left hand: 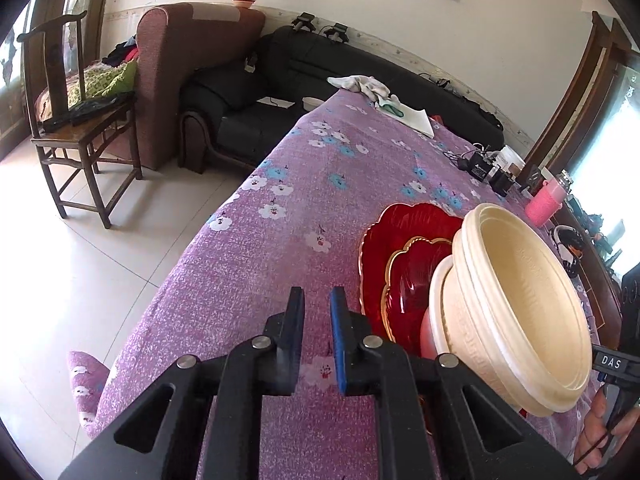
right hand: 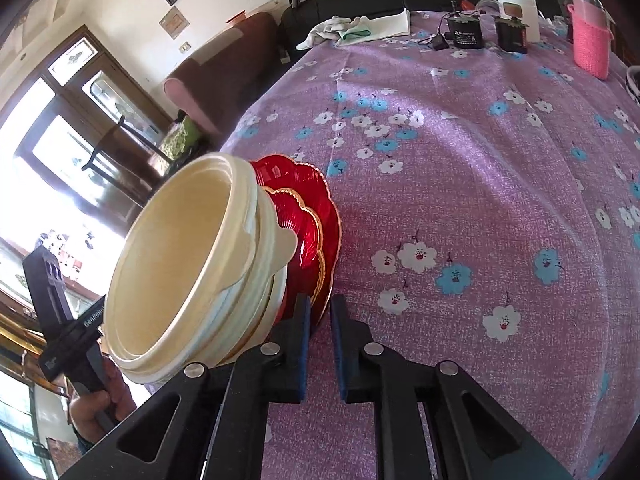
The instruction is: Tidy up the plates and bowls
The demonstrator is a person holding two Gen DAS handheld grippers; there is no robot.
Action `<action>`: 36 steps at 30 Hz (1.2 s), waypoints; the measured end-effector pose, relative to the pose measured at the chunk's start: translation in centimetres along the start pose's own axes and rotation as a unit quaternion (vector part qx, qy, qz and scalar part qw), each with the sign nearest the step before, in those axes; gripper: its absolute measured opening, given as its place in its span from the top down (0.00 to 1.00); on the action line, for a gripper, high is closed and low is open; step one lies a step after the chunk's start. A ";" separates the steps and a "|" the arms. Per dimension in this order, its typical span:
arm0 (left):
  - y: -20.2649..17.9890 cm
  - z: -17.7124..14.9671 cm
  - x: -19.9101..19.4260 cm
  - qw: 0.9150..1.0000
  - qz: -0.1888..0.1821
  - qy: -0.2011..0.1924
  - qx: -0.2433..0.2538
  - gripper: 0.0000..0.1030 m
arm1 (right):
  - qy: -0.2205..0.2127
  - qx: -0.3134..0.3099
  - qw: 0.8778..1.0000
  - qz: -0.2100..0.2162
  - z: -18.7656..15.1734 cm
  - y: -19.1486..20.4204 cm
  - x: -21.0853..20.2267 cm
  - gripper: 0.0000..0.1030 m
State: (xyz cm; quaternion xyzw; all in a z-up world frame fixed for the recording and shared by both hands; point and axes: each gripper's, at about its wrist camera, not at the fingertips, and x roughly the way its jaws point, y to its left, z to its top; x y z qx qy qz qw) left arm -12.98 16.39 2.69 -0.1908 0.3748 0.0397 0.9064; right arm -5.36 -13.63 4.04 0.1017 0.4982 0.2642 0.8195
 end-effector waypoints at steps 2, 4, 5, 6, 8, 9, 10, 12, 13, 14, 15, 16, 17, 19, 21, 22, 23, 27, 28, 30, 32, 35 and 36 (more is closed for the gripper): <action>0.2 0.1 0.4 1.000 -0.007 0.007 -0.004 0.89 | -0.004 -0.005 1.000 -0.009 -0.1 0.3 0.0 0.89; 0.7 0.1 0.4 1.000 -0.021 0.010 -0.017 0.89 | -0.004 -0.005 1.000 -0.009 -0.1 0.2 0.0 0.89; 1.0 0.1 0.3 0.999 -0.031 0.012 -0.025 0.89 | -0.004 -0.002 1.000 -0.006 -0.1 0.1 0.0 0.88; 1.2 0.1 0.3 0.999 -0.036 0.016 -0.030 0.87 | -0.003 0.000 1.000 -0.003 -0.1 0.0 0.0 0.88; 1.4 0.0 0.1 0.998 -0.041 0.016 -0.037 0.84 | -0.003 0.002 1.000 -0.001 -0.2 -0.1 -0.1 0.88; 1.5 0.0 -0.1 0.998 -0.044 0.016 -0.039 0.81 | -0.003 0.002 1.000 0.000 -0.2 -0.1 -0.1 0.88; 1.5 -0.1 -0.4 0.998 -0.046 0.016 -0.041 0.79 | -0.003 0.003 1.000 0.001 -0.2 -0.1 0.0 0.88; 1.3 -0.1 -1.0 0.998 -0.048 0.012 -0.040 0.77 | -0.003 0.006 1.000 0.003 -0.2 -0.2 -0.1 0.88; 1.2 -0.1 -1.4 0.998 -0.043 0.009 -0.039 0.75 | -0.003 0.006 1.000 0.003 -0.2 -0.2 -0.1 0.88; 1.2 0.0 -1.7 0.998 -0.040 0.007 -0.038 0.73 | -0.003 0.007 1.000 0.003 -0.2 -0.1 -0.1 0.88; 1.2 0.0 -2.0 0.998 -0.043 0.004 -0.039 0.67 | -0.002 0.008 1.000 0.004 -0.2 -0.1 -0.1 0.88; 1.2 0.1 -2.3 0.998 -0.052 0.001 -0.041 0.60 | -0.002 0.009 1.000 0.005 -0.2 -0.1 -0.1 0.88; 1.2 0.1 -2.5 0.998 -0.055 -0.001 -0.041 0.58 | -0.001 0.009 1.000 0.005 -0.3 -0.1 -0.1 0.88; 0.8 0.1 -2.9 0.998 -0.055 -0.004 -0.035 0.58 | -0.001 0.008 1.000 0.005 -0.3 -0.1 -0.1 0.88; 0.5 0.2 -2.7 0.998 -0.053 0.000 -0.026 0.58 | -0.001 0.009 1.000 0.005 -0.3 -0.1 -0.2 0.88; 0.3 0.3 -2.5 0.998 -0.049 0.002 -0.024 0.58 | -0.001 0.008 1.000 0.004 -0.3 0.0 -0.2 0.88; 0.1 0.3 -1.9 0.999 -0.049 0.008 -0.020 0.58 | -0.001 0.007 1.000 0.003 -0.3 0.0 -0.2 0.88; -0.1 0.3 -0.1 0.998 -0.048 0.025 -0.016 0.75 | -0.003 0.005 1.000 -0.001 -0.3 0.1 -0.1 0.88; -0.1 0.2 0.3 0.998 -0.050 0.030 -0.016 0.77 | -0.003 0.004 1.000 -0.002 -0.3 0.1 -0.1 0.88; -0.2 0.1 0.8 0.998 -0.053 0.032 -0.017 0.77 | -0.005 0.002 1.000 -0.006 -0.2 0.3 0.0 0.89; -0.4 0.0 1.0 0.998 -0.051 0.031 -0.015 0.78 | -0.007 -0.001 1.000 -0.012 -0.3 0.4 0.1 0.89; -0.8 -0.3 1.0 0.998 -0.064 0.027 -0.013 0.89 | -0.013 -0.006 1.000 -0.021 -0.4 0.7 0.1 0.89; -0.9 -0.3 1.0 0.997 -0.065 0.026 -0.012 0.90 | -0.014 -0.008 1.000 -0.023 -0.4 0.8 0.1 0.89</action>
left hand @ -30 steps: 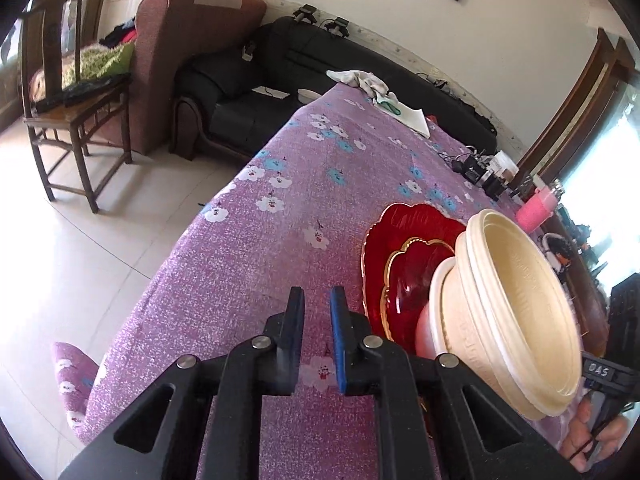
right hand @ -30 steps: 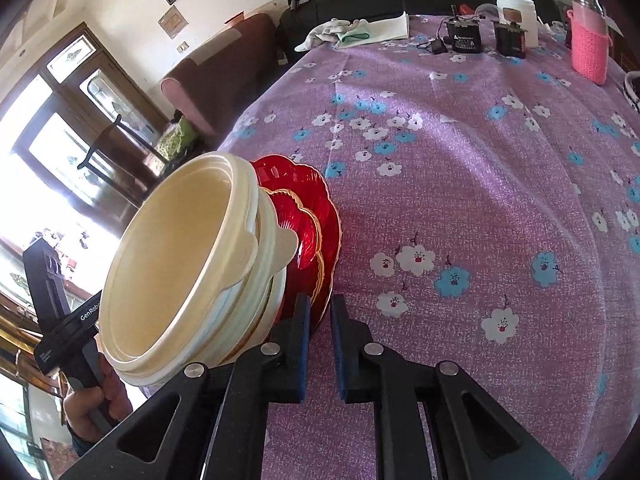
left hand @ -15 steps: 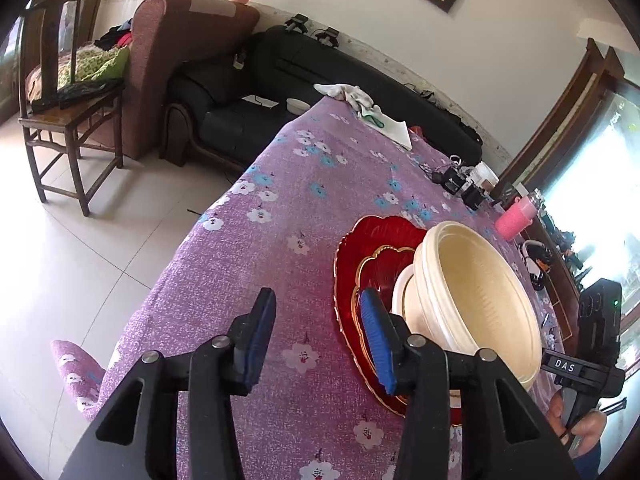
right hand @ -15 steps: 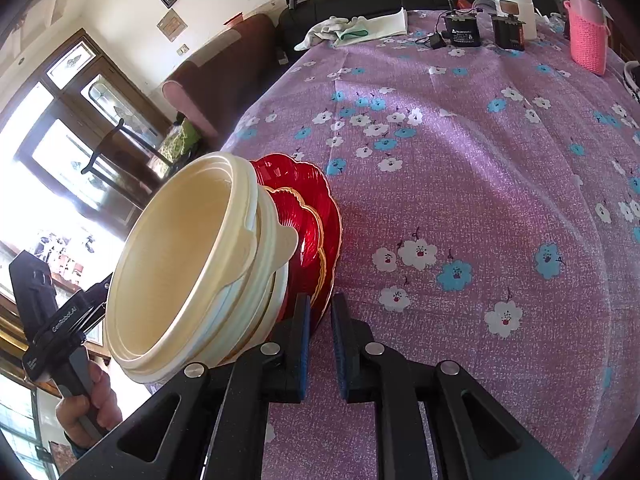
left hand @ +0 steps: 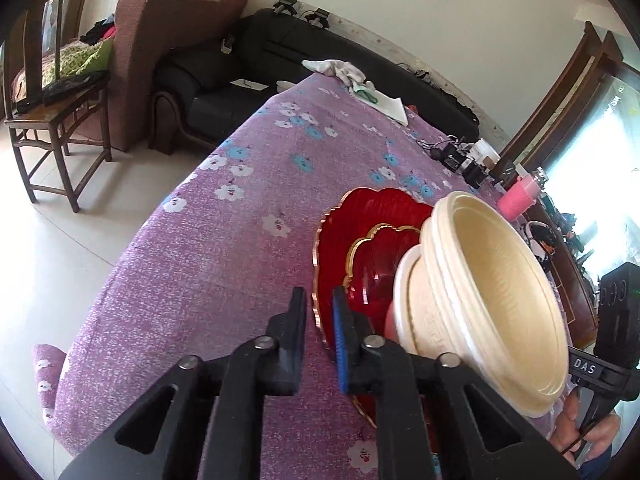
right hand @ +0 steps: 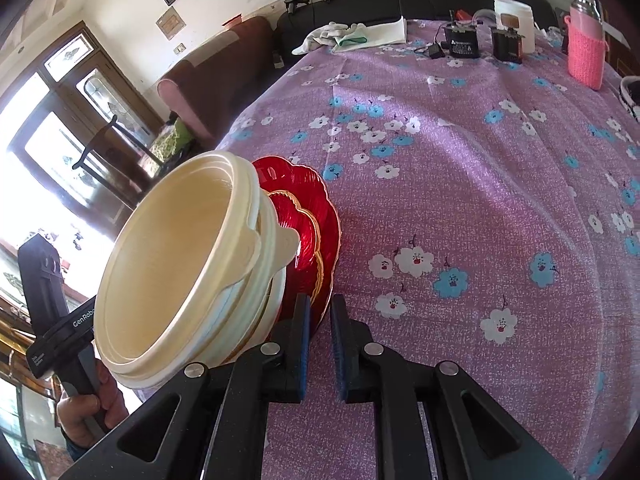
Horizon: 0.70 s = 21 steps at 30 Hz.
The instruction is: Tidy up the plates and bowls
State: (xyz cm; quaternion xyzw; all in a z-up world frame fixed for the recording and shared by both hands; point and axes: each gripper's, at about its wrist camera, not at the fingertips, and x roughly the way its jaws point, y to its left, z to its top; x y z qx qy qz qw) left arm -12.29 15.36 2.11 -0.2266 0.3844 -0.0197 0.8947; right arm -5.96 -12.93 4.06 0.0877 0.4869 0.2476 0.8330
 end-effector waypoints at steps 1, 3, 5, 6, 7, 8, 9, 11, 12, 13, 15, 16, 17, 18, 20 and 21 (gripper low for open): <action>-0.1 0.0 0.0 1.000 0.004 -0.001 0.002 0.90 | -0.002 0.001 1.000 0.000 0.0 0.0 0.0 0.89; -0.2 -0.1 0.0 1.000 0.005 -0.003 0.002 0.90 | -0.005 0.007 1.000 0.005 -0.1 -0.1 -0.1 0.89; -0.2 -0.1 0.0 1.000 0.003 -0.003 -0.002 0.90 | -0.006 0.007 1.000 0.005 -0.2 -0.2 -0.3 0.89; -0.3 0.0 0.0 1.000 0.004 -0.003 -0.002 0.90 | -0.007 0.007 1.000 0.006 -0.2 -0.2 -0.3 0.89; -0.4 -0.1 0.1 1.000 0.004 -0.003 -0.001 0.90 | -0.008 0.007 1.000 0.006 -0.3 -0.2 -0.5 0.89; -0.6 0.0 0.1 1.000 0.005 -0.003 -0.001 0.90 | -0.009 0.007 1.000 0.005 -0.3 -0.2 -0.6 0.89; -0.8 0.0 0.2 1.000 0.003 -0.002 -0.001 0.90 | -0.010 0.005 1.000 0.003 -0.4 -0.2 -0.8 0.89; -1.5 0.0 0.5 1.000 0.004 -0.002 0.004 0.90 | -0.015 0.003 1.000 -0.001 -0.4 -0.3 -1.2 0.89; -2.0 0.0 0.7 1.000 0.003 -0.001 0.006 0.90 | -0.017 0.005 1.000 -0.003 -0.4 -0.5 -1.4 0.89; -2.4 0.1 0.9 1.000 0.003 0.000 0.009 0.90 | -0.019 0.007 1.000 -0.006 -0.4 -0.8 -1.7 0.89; -3.5 0.1 1.3 1.000 -0.002 0.002 0.015 0.90 | -0.025 0.012 1.000 -0.008 -0.3 -1.5 -2.4 0.89; -4.3 0.2 1.5 1.000 -0.005 0.003 0.019 0.90 | -0.028 0.015 0.999 -0.009 -0.3 -2.0 -2.8 0.89; -5.1 0.3 1.8 1.000 -0.007 0.005 0.025 0.90 | -0.030 0.019 0.999 -0.010 -0.3 -2.6 -3.3 0.89; -5.9 0.4 2.0 0.999 -0.010 0.006 0.031 0.90 | -0.032 0.024 0.999 -0.011 -0.3 -3.1 -3.7 0.89; -7.7 0.6 2.5 0.999 -0.016 0.008 0.041 0.90 | -0.040 0.039 0.998 -0.011 -0.5 -4.7 -4.9 0.89; -8.9 0.6 2.8 0.998 -0.019 0.011 0.050 0.90 | -0.043 0.045 0.998 -0.012 -0.5 -5.4 -5.4 0.89</action>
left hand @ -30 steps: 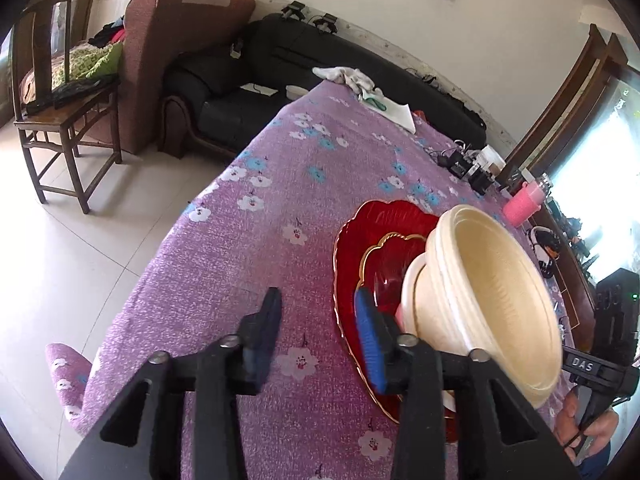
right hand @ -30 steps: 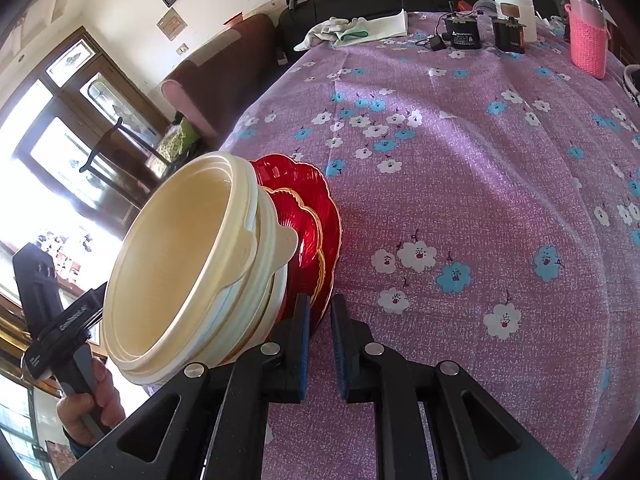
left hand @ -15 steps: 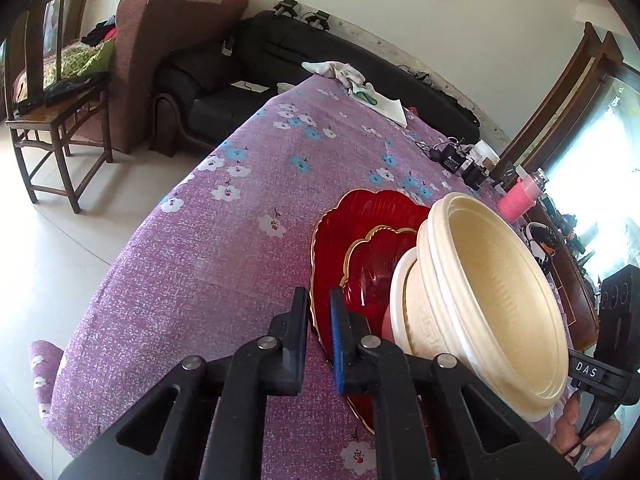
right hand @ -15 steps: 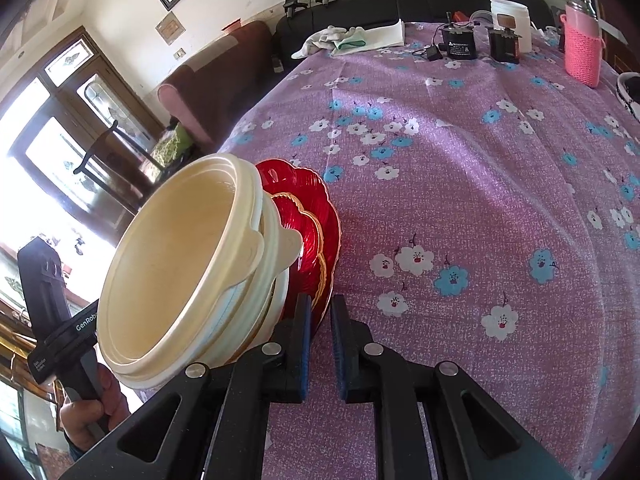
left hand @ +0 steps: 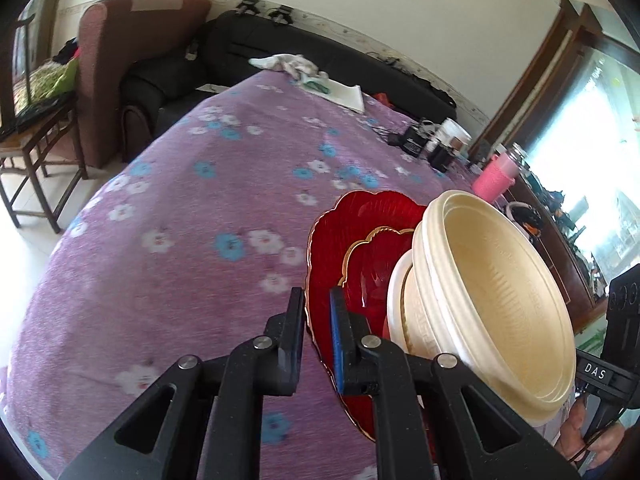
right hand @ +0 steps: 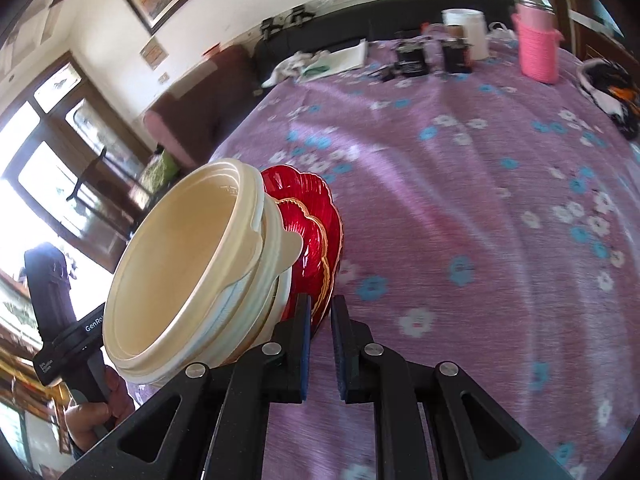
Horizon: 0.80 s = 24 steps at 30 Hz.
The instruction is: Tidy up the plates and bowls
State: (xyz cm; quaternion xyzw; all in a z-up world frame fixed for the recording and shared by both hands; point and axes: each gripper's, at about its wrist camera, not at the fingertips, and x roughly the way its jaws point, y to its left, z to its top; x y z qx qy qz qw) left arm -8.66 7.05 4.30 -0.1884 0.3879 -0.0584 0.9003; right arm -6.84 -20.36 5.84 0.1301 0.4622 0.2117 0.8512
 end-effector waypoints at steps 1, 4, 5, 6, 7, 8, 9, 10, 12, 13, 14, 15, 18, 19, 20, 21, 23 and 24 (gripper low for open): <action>-1.0 0.1 0.3 1.000 -0.004 0.001 0.005 0.90 | -0.004 0.007 1.000 -0.001 0.1 -0.8 -0.6 0.89; -4.2 0.3 1.6 1.000 -0.015 0.009 0.025 0.90 | -0.018 0.025 0.999 -0.008 0.2 -3.5 -2.5 0.89; -5.3 0.3 2.1 0.999 -0.019 0.012 0.030 0.90 | -0.021 0.033 0.999 -0.010 0.2 -4.5 -3.1 0.89; -6.4 0.4 2.7 0.999 -0.023 0.017 0.035 0.90 | -0.026 0.042 0.999 -0.013 0.2 -5.5 -3.7 0.89; -7.3 0.4 3.3 0.999 -0.025 0.021 0.042 0.90 | -0.034 0.051 0.998 -0.017 0.2 -6.7 -4.6 0.89; -8.3 0.3 3.8 0.998 -0.027 0.025 0.049 0.90 | -0.039 0.054 0.998 -0.022 0.2 -7.4 -5.1 0.89; -9.5 0.3 4.6 0.998 -0.030 0.031 0.055 0.90 | -0.045 0.059 0.997 -0.027 0.1 -8.3 -5.6 0.89; -10.3 0.3 5.2 0.997 -0.032 0.034 0.061 0.89 | -0.050 0.065 0.996 -0.032 0.1 -9.2 -6.2 0.89; -11.8 0.2 6.3 0.996 -0.032 0.041 0.075 0.89 | -0.057 0.073 0.995 -0.042 0.2 -11.0 -6.9 0.89; -12.3 0.0 6.9 0.995 -0.031 0.043 0.079 0.89 | -0.059 0.077 0.994 -0.047 0.0 -11.7 -7.2 0.89; -12.6 0.0 7.5 0.995 -0.028 0.046 0.083 0.89 | -0.059 0.082 0.994 -0.051 0.0 -12.4 -7.2 0.89; -12.8 -0.1 8.1 0.995 -0.027 0.050 0.084 0.89 | -0.058 0.085 0.993 -0.053 -0.1 -12.9 -7.1 0.89; -12.8 -0.4 9.5 0.995 -0.025 0.059 0.080 0.89 | -0.057 0.095 0.992 -0.054 -0.3 -14.1 -6.4 0.89; -12.8 -0.5 9.8 0.995 -0.024 0.056 0.081 0.89 | -0.058 0.095 0.992 -0.054 -0.2 -14.4 -6.1 0.90; -12.9 -0.5 9.7 0.995 -0.024 0.048 0.081 0.89 | -0.059 0.094 0.992 -0.055 -0.2 -14.6 -5.7 0.90; -13.1 -0.5 9.7 0.995 -0.021 0.041 0.085 0.89 | -0.062 0.092 0.992 -0.058 -0.2 -14.8 -5.5 0.90; -13.3 -0.4 9.8 0.995 -0.013 0.025 0.093 0.89 | -0.076 0.078 0.992 -0.070 0.0 -14.6 -5.0 0.90; -13.5 -0.5 9.8 0.995 -0.006 0.017 0.101 0.88 | -0.081 0.070 0.991 -0.078 0.1 -14.4 -4.7 0.90</action>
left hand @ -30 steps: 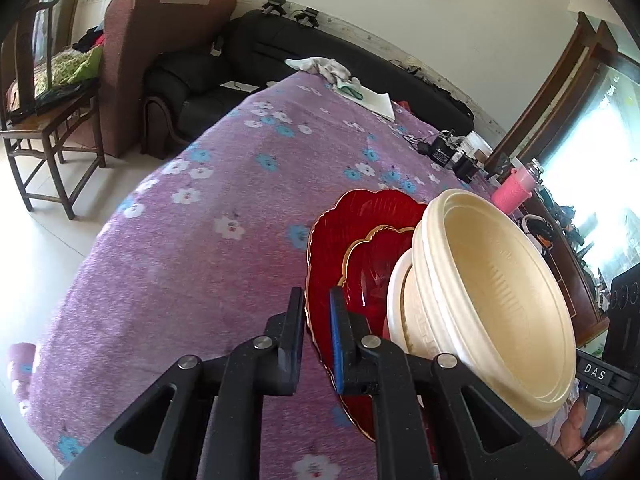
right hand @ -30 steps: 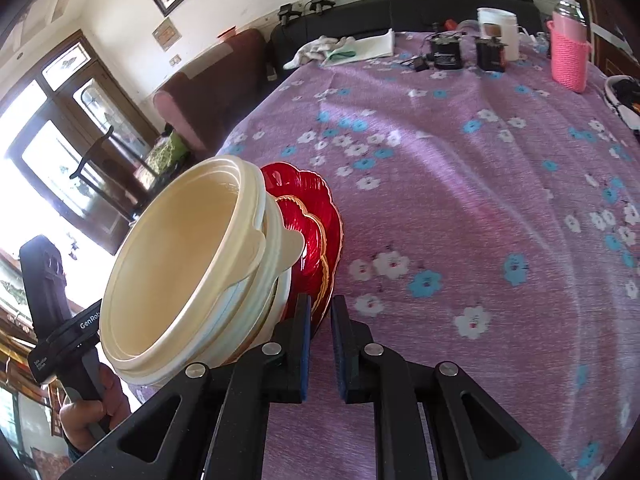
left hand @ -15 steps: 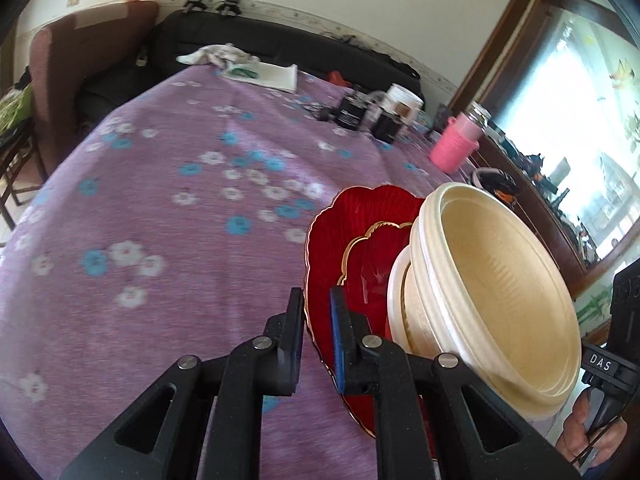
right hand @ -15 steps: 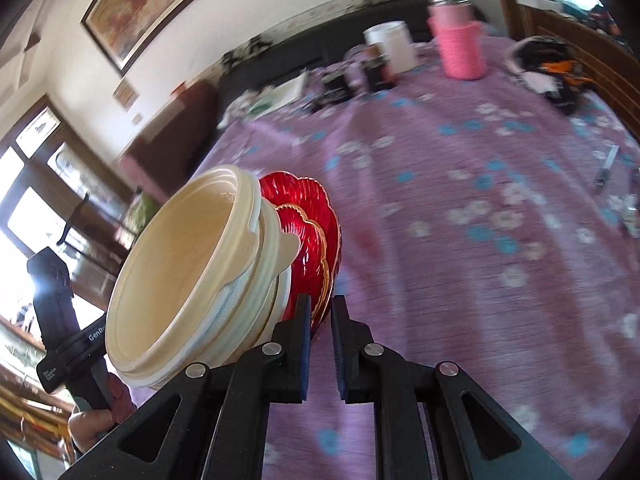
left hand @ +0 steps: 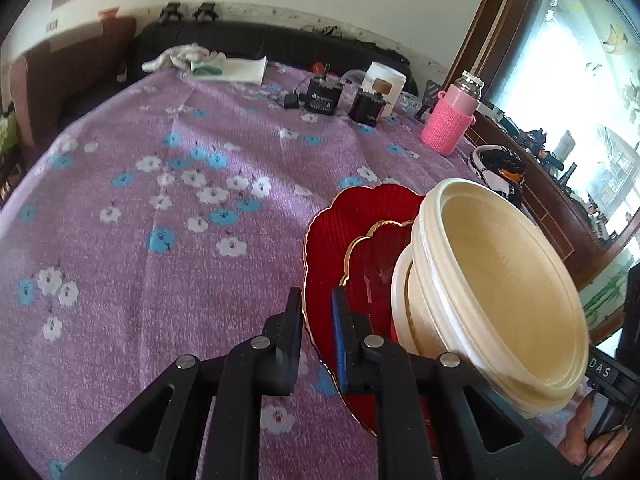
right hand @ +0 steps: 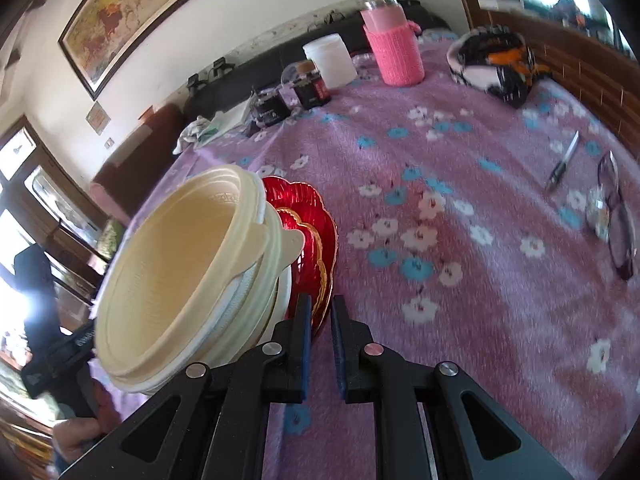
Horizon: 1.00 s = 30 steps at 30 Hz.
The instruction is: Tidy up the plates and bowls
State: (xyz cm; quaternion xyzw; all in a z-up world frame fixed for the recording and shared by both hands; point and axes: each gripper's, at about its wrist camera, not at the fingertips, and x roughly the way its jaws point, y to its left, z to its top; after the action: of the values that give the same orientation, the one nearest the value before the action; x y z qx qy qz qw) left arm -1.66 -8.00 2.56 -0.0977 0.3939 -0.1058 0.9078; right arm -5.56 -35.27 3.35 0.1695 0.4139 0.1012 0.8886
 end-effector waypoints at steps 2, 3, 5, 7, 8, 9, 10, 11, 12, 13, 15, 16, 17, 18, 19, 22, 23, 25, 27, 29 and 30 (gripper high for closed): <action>-0.2 -0.1 0.1 1.000 0.009 -0.012 0.007 0.88 | -0.015 -0.010 1.000 -0.008 0.0 0.3 0.3 0.90; -0.2 -0.1 0.0 1.000 0.006 -0.018 0.006 0.88 | -0.025 -0.013 1.000 -0.014 0.0 0.4 0.4 0.90; -0.3 0.0 -0.3 0.999 0.010 -0.037 0.010 0.88 | -0.041 -0.022 0.998 -0.033 -0.1 0.8 0.7 0.90; -0.5 0.3 -0.3 0.998 0.024 -0.048 0.014 0.88 | -0.056 -0.028 0.997 -0.044 -0.4 1.0 0.7 0.90; -0.6 0.3 -0.1 0.998 0.029 -0.048 0.017 0.88 | -0.060 -0.035 0.996 -0.050 -0.4 1.3 0.7 0.90; -0.7 0.4 0.0 0.998 0.032 -0.047 0.019 0.86 | -0.063 -0.035 0.996 -0.051 -0.4 1.4 0.6 0.90; -0.8 0.4 0.0 0.998 0.033 -0.047 0.022 0.85 | -0.063 -0.033 0.996 -0.054 -0.3 1.4 0.7 0.90; -0.8 0.4 0.0 0.998 0.035 -0.048 0.023 0.84 | -0.062 -0.036 0.996 -0.058 -0.2 1.5 0.7 0.90; -0.9 0.4 -0.1 0.998 0.038 -0.050 0.025 0.83 | -0.061 -0.041 0.995 -0.065 -0.2 1.7 0.8 0.90; -1.0 0.4 0.0 0.998 0.041 -0.050 0.028 0.82 | -0.061 -0.045 0.995 -0.071 -0.2 1.9 0.8 0.90; -1.2 0.4 -0.1 0.997 0.045 -0.053 0.034 0.79 | -0.060 -0.049 0.994 -0.082 -0.1 2.2 1.0 0.90; -1.4 0.4 -0.2 0.997 0.048 -0.057 0.038 0.78 | -0.061 -0.049 0.993 -0.084 -0.2 2.2 1.0 0.90; -1.7 0.3 -0.4 0.996 0.051 -0.062 0.045 0.76 | -0.060 -0.052 0.993 -0.090 -0.2 2.4 1.0 0.90; -1.9 0.2 -0.5 0.995 0.051 -0.065 0.051 0.69 | -0.060 -0.054 0.992 -0.094 -0.2 2.5 1.1 0.90; -2.1 0.2 -0.6 0.995 0.052 -0.067 0.056 0.63 | -0.061 -0.053 0.992 -0.094 -0.1 2.5 1.1 0.90; -2.5 0.1 -0.7 0.994 0.052 -0.072 0.067 0.59 | -0.060 -0.054 0.992 -0.101 -0.1 2.6 1.2 0.90; -2.5 0.1 -0.7 0.994 0.051 -0.071 0.068 0.59 | -0.060 -0.055 0.991 -0.103 -0.2 2.6 1.2 0.90; -2.4 0.2 -0.5 0.994 0.047 -0.066 0.067 0.59 | -0.061 -0.057 0.991 -0.109 -0.2 2.8 1.2 0.90; -2.3 0.2 -0.5 0.994 0.049 -0.066 0.066 0.58 | -0.061 -0.052 0.991 -0.111 -0.2 2.8 1.2 0.90; -2.4 0.1 -0.7 0.994 0.051 -0.070 0.067 0.53 | -0.062 -0.052 0.990 -0.111 -0.2 2.8 1.2 0.90; -2.4 0.1 -0.8 0.994 0.054 -0.073 0.068 0.49 | -0.061 -0.051 0.991 -0.111 -0.2 2.8 1.2 0.90</action>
State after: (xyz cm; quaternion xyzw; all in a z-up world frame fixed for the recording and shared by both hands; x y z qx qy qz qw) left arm -2.42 -10.12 3.84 -0.0220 0.3231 -0.0756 0.9431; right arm -5.02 -32.29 3.45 0.0827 0.3691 0.0129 0.9256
